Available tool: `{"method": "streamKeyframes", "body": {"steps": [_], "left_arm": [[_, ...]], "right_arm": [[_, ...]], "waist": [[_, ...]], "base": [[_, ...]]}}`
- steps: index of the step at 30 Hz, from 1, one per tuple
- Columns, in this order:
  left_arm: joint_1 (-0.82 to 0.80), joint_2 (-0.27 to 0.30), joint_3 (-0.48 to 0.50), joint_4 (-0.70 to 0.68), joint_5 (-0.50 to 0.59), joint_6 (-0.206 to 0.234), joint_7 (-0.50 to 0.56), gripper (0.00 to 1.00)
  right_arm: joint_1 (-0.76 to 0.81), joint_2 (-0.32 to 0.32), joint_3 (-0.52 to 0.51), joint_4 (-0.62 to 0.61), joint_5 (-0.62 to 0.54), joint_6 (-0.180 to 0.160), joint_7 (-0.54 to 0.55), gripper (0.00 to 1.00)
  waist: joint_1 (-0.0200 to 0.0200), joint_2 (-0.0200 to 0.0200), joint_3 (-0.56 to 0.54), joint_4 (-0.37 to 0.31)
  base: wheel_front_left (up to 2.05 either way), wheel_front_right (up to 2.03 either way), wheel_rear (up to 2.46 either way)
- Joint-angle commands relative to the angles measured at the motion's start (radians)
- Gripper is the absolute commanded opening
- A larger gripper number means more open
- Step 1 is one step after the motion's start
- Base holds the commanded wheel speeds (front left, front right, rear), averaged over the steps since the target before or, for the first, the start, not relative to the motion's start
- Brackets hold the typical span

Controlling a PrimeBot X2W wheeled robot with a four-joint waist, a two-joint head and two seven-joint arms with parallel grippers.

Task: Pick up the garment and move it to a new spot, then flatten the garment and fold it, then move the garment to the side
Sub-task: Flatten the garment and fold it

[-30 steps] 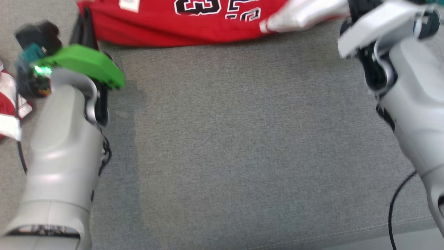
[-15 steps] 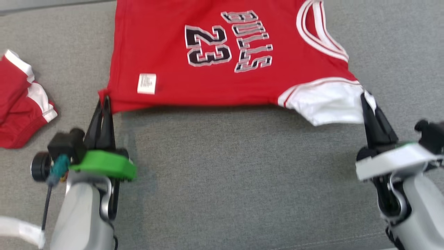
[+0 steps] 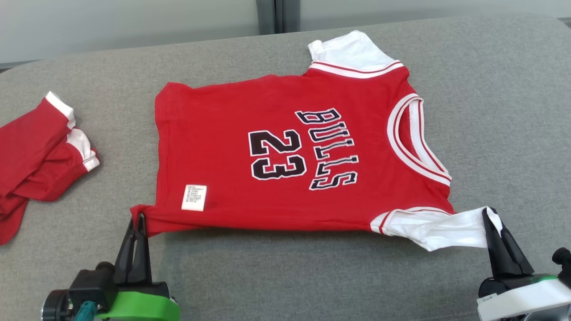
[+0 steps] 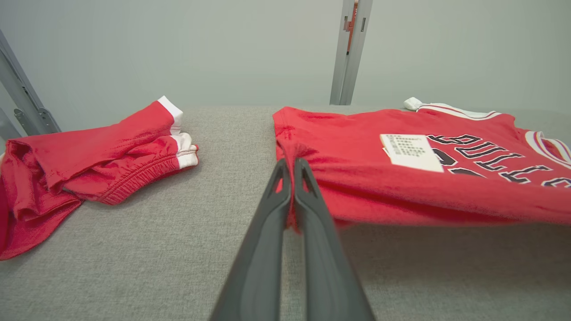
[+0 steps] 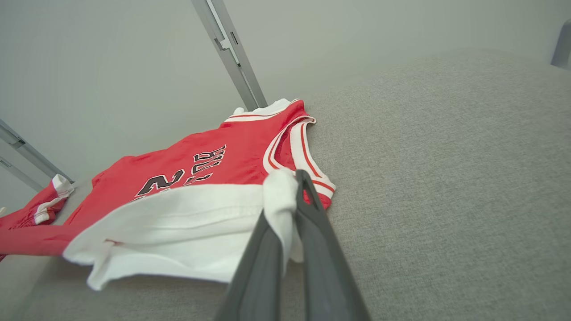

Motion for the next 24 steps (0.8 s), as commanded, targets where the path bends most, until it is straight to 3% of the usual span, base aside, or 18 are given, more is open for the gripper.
{"method": "streamKeyframes", "body": {"steps": [1, 12, 24], "left_arm": [[0.015, 0.0, -0.002, 0.005, 0.001, 0.003, 0.0, 0.0], [-0.093, 0.036, -0.027, 0.085, -0.043, -0.026, 0.158, 0.0], [-0.252, 0.062, -0.077, 0.159, -0.04, -0.045, 0.181, 0.0]], "right_arm": [[0.011, -0.006, -0.012, -0.007, -0.01, -0.002, 0.012, 0.0], [-0.185, -0.076, 0.027, 0.07, -0.017, -0.002, 0.066, 0.0], [-0.586, -0.203, 0.239, 0.394, 0.058, -0.002, 0.067, 0.0]], "waist": [[0.0001, 0.0, -0.006, 0.007], [0.0001, 0.0, 0.075, 0.023], [0.0001, 0.0, 0.183, 0.076]], "base": [[0.0, 0.0, 0.0], [0.0, 0.0, 0.0], [0.0, 0.0, 0.0]]}}
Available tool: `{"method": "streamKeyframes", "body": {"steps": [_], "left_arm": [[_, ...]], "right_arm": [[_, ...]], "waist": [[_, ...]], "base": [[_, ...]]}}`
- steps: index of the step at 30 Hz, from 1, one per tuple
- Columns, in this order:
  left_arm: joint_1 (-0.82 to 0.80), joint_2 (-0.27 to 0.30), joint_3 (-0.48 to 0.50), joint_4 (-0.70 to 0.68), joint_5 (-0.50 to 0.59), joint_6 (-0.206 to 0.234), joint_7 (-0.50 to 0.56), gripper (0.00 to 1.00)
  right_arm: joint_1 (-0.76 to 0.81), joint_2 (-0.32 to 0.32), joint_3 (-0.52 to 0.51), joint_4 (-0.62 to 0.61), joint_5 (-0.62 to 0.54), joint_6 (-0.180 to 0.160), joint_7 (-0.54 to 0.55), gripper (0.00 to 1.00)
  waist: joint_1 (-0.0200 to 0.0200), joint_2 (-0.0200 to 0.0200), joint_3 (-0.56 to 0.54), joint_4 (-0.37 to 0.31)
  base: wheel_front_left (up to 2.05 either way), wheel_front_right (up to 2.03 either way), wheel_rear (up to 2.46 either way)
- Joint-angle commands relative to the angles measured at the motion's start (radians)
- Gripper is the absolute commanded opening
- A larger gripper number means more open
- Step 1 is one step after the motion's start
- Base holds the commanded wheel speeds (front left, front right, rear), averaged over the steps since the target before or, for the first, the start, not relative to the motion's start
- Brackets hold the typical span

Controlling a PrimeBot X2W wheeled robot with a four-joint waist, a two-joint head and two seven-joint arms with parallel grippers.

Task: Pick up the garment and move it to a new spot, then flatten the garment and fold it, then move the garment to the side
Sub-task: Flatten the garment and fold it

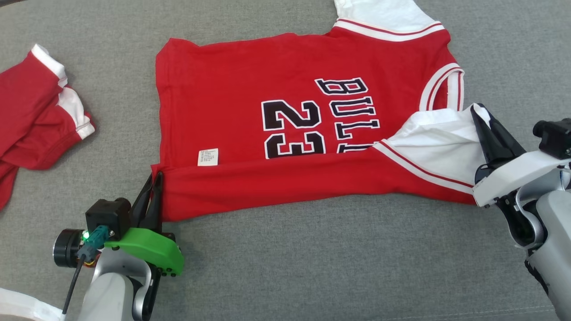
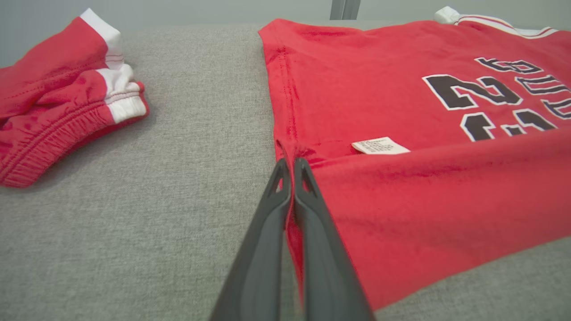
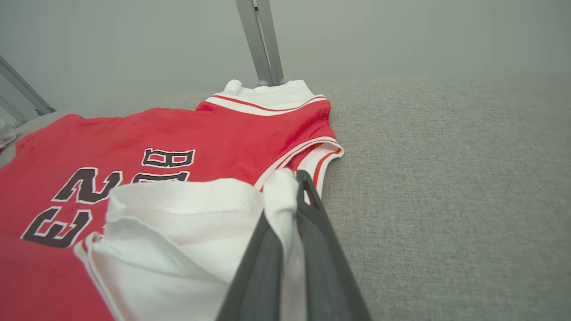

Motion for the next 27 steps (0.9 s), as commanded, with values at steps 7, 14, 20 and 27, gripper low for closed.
{"method": "streamKeyframes", "body": {"steps": [7, 14, 20, 27], "left_arm": [[-0.048, -0.003, -0.027, 0.051, -0.014, -0.008, -0.028, 0.0], [-0.079, -0.02, -0.042, 0.07, -0.016, 0.001, -0.106, 1.0], [-0.058, -0.032, -0.016, 0.007, 0.002, 0.06, -0.179, 1.0], [0.007, -0.033, 0.001, -0.077, 0.034, 0.127, -0.189, 1.0]], "right_arm": [[-0.148, -0.035, 0.105, 0.155, 0.057, -0.002, -0.047, 0.4], [-0.17, -0.034, 0.087, 0.178, -0.008, -0.001, -0.093, 1.0], [0.002, 0.052, -0.147, -0.106, -0.207, -0.001, -0.093, 1.0], [0.212, 0.14, -0.252, -0.317, -0.295, -0.001, -0.093, 1.0]], "waist": [[0.0, 0.0, 0.03, 0.04], [0.0, 0.0, 0.016, 0.048], [0.0, 0.0, -0.03, 0.023], [0.0, 0.0, -0.084, -0.009]], "base": [[0.0, 0.0, 0.0], [0.0, 0.0, 0.0], [0.0, 0.0, 0.0], [0.0, 0.0, 0.0]]}}
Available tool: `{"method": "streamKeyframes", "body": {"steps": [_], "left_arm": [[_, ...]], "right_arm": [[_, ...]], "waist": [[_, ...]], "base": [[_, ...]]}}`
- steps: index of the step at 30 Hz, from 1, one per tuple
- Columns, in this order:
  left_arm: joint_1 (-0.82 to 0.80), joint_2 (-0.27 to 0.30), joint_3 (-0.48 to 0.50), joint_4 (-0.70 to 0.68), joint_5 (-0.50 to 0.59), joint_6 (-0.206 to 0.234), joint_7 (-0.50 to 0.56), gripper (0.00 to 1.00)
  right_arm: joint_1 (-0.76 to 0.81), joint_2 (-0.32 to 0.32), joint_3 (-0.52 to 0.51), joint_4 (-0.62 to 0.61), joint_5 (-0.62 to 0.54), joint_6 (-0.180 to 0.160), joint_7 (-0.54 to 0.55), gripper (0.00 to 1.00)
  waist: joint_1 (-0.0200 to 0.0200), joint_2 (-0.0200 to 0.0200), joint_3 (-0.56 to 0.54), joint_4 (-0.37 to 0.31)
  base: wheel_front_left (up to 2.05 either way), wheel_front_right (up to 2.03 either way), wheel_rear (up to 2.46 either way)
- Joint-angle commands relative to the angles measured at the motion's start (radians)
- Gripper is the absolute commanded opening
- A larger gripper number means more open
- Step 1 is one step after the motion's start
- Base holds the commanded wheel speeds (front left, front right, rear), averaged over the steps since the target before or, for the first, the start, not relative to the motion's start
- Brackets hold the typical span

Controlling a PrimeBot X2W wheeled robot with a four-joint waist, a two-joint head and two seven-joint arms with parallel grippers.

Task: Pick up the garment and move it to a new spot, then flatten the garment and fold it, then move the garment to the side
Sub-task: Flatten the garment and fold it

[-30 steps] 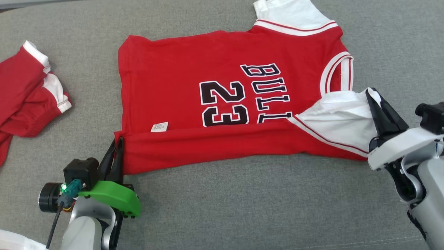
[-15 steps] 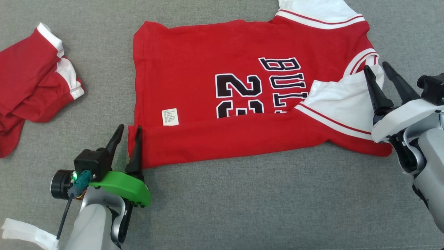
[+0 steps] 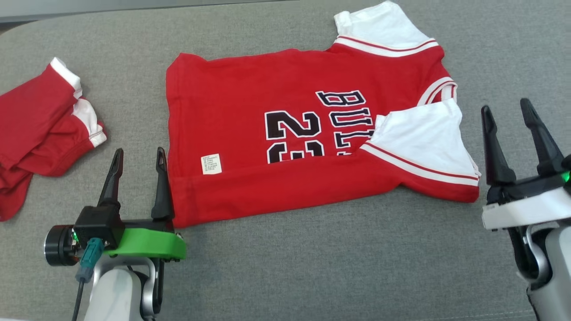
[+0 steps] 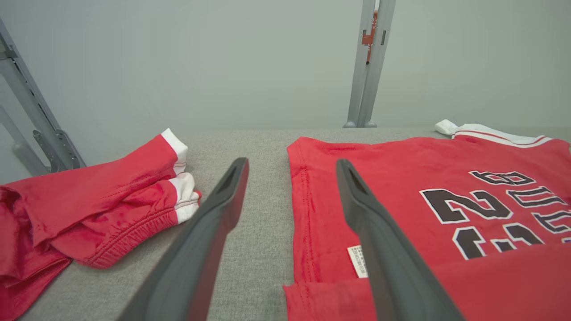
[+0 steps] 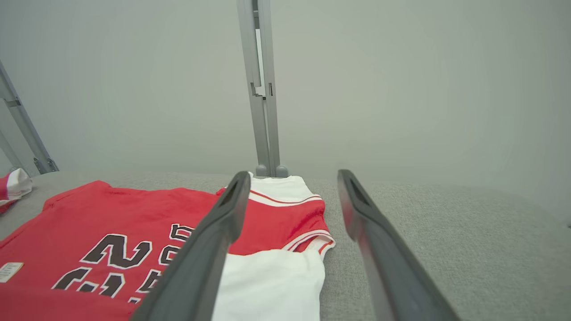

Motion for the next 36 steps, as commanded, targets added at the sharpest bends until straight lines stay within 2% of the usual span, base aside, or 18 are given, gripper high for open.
{"method": "streamKeyframes", "body": {"steps": [1, 10, 21, 28, 36], "left_arm": [[0.023, 0.006, 0.004, -0.007, 0.007, 0.009, -0.006, 1.0], [0.092, 0.021, 0.008, -0.025, 0.016, 0.034, -0.003, 1.0], [0.106, 0.029, -0.004, -0.038, 0.019, 0.053, 0.016, 1.0], [0.119, 0.019, -0.034, 0.069, -0.016, 0.019, 0.09, 1.0], [0.072, -0.01, -0.046, 0.208, -0.117, -0.031, 0.145, 1.0]], "right_arm": [[0.038, 0.011, -0.009, -0.023, -0.012, -0.001, -0.002, 1.0], [0.209, 0.074, -0.019, -0.109, -0.036, -0.001, -0.002, 1.0], [0.222, 0.073, -0.02, -0.1, -0.025, -0.001, 0.006, 1.0], [0.206, 0.058, -0.02, 0.046, 0.006, -0.002, 0.031, 1.0], [0.127, 0.048, 0.005, 0.257, 0.06, -0.001, 0.018, 1.0]], "waist": [[0.0, 0.0, -0.03, -0.022], [0.0, 0.0, -0.078, -0.046], [0.0, 0.0, -0.077, -0.041], [0.0, 0.0, -0.046, -0.033], [0.0, 0.0, -0.002, -0.018]], "base": [[0.0, 0.0, 0.0], [0.0, 0.0, 0.0], [0.0, 0.0, 0.0], [0.0, 0.0, 0.0], [0.0, 0.0, 0.0]]}}
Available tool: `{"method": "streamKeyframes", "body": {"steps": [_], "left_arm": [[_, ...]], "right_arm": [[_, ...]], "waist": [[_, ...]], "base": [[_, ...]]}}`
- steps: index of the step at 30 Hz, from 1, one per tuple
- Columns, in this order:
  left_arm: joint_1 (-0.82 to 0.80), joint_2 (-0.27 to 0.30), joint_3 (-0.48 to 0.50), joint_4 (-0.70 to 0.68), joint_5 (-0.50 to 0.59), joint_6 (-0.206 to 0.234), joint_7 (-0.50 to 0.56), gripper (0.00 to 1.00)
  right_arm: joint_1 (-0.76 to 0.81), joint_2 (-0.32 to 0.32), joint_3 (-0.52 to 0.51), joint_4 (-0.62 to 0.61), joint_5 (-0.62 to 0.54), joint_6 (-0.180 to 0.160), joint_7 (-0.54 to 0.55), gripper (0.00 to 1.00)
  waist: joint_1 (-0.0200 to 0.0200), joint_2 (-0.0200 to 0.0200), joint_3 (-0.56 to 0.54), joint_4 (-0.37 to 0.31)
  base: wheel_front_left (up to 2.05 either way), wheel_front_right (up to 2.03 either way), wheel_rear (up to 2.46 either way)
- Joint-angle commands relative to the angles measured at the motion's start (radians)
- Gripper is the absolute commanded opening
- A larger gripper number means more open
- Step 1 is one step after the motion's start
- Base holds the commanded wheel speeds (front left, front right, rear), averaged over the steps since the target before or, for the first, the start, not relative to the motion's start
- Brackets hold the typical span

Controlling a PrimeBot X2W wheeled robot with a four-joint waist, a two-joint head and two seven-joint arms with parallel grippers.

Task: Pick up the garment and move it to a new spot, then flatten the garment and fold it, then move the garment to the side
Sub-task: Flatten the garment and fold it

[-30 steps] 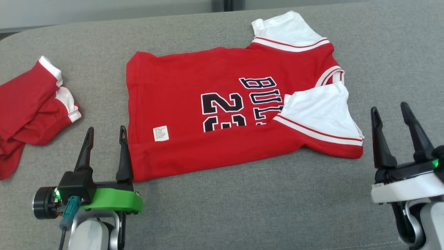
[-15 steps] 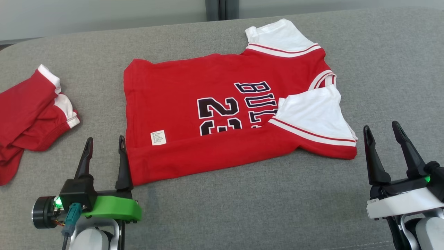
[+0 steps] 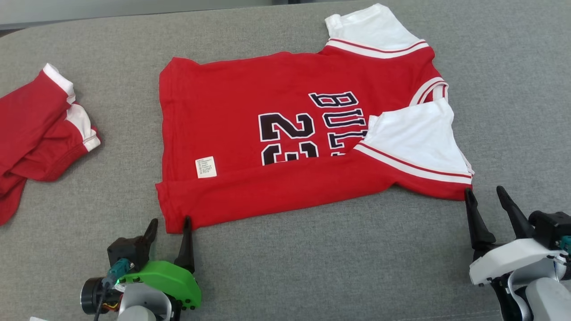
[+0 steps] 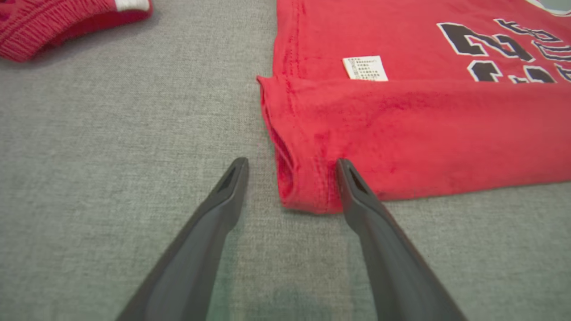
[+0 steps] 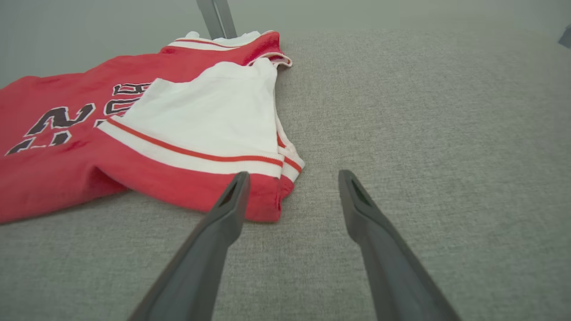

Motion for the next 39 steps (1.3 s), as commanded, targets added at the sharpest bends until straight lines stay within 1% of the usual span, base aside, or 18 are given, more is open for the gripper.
{"method": "streamKeyframes", "body": {"steps": [1, 8, 9, 10, 11, 12, 13, 16, 19, 22, 26, 30, 36, 38, 39], "left_arm": [[-0.023, -0.002, -0.005, 0.018, -0.011, -0.013, 0.015, 1.0], [-0.071, -0.01, -0.02, 0.085, -0.073, -0.059, 0.087, 1.0], [-0.073, -0.01, -0.031, 0.096, -0.076, -0.066, 0.106, 0.46], [-0.073, -0.011, -0.036, 0.099, -0.085, -0.073, 0.117, 0.22], [-0.073, -0.011, -0.045, 0.101, -0.093, -0.082, 0.132, 0.0], [-0.073, -0.008, -0.051, 0.098, -0.096, -0.086, 0.136, 0.0], [-0.075, -0.001, -0.051, 0.088, -0.096, -0.088, 0.126, 0.0], [-0.073, 0.014, -0.038, 0.062, -0.101, -0.087, 0.094, 0.0], [-0.069, 0.025, -0.028, 0.025, -0.101, -0.084, 0.067, 0.0], [-0.056, 0.044, -0.024, -0.007, -0.095, -0.076, 0.067, 0.0], [-0.016, 0.074, -0.022, -0.056, -0.093, -0.066, 0.105, 0.0], [0.036, 0.096, -0.023, -0.11, -0.103, -0.051, 0.168, 0.0], [0.123, 0.117, -0.023, -0.17, -0.122, -0.034, 0.251, 0.0], [0.138, 0.12, -0.026, -0.183, -0.127, -0.034, 0.262, 0.0], [0.143, 0.117, -0.027, -0.187, -0.125, -0.029, 0.262, 0.03]], "right_arm": [[-0.027, -0.005, 0.011, 0.029, 0.015, -0.001, -0.007, 1.0], [-0.123, -0.023, 0.083, 0.167, 0.067, -0.001, 0.001, 1.0], [-0.132, -0.026, 0.099, 0.182, 0.077, -0.001, 0.008, 1.0], [-0.141, -0.027, 0.11, 0.193, 0.088, -0.001, 0.012, 0.84], [-0.15, -0.029, 0.123, 0.206, 0.099, -0.001, 0.021, 0.42], [-0.156, -0.031, 0.133, 0.213, 0.11, -0.001, 0.023, 0.3], [-0.162, -0.034, 0.139, 0.225, 0.123, -0.002, 0.027, 0.0], [-0.168, -0.052, 0.149, 0.237, 0.153, -0.002, 0.018, 0.0], [-0.152, -0.073, 0.151, 0.219, 0.174, -0.002, 0.001, 0.0], [-0.119, -0.087, 0.147, 0.193, 0.188, -0.002, -0.009, 0.0], [-0.062, -0.1, 0.134, 0.134, 0.193, -0.002, -0.016, 0.0], [0.017, -0.091, 0.108, 0.063, 0.186, -0.003, -0.019, 0.0], [0.145, -0.047, 0.064, -0.024, 0.178, -0.003, 0.012, 0.0], [0.165, -0.033, 0.057, -0.047, 0.165, -0.002, 0.021, 0.0], [0.167, -0.028, 0.056, -0.055, 0.161, -0.002, 0.022, 0.0]], "waist": [[0.0, 0.0, 0.012, 0.005], [0.0, 0.0, 0.023, 0.01], [0.0, 0.0, 0.024, 0.01], [0.0, 0.0, 0.024, 0.01], [0.0, 0.0, 0.025, 0.01], [0.0, 0.0, 0.025, 0.01], [0.0, 0.0, 0.025, 0.01], [0.0, 0.0, 0.022, 0.014], [0.0, 0.0, 0.011, 0.019], [0.0, 0.0, -0.003, 0.019], [0.0, 0.0, -0.027, 0.011], [0.0, 0.0, -0.047, 0.002], [0.0, 0.0, -0.068, -0.014], [0.0, 0.0, -0.069, -0.019], [0.0, 0.0, -0.069, -0.022]], "base": [[0.0, 0.0, 0.0], [0.0, 0.0, 0.0], [0.0, 0.0, 0.0], [0.0, 0.0, 0.0], [0.0, 0.0, 0.0], [0.0, 0.0, 0.0], [0.0, 0.0, 0.0], [0.0, 0.0, 0.0], [0.0, 0.0, 0.0], [0.0, 0.0, 0.0], [0.0, 0.0, 0.0], [0.0, 0.0, 0.0], [0.0, 0.0, 0.0], [0.0, 0.0, 0.0], [0.0, 0.0, 0.0]]}}
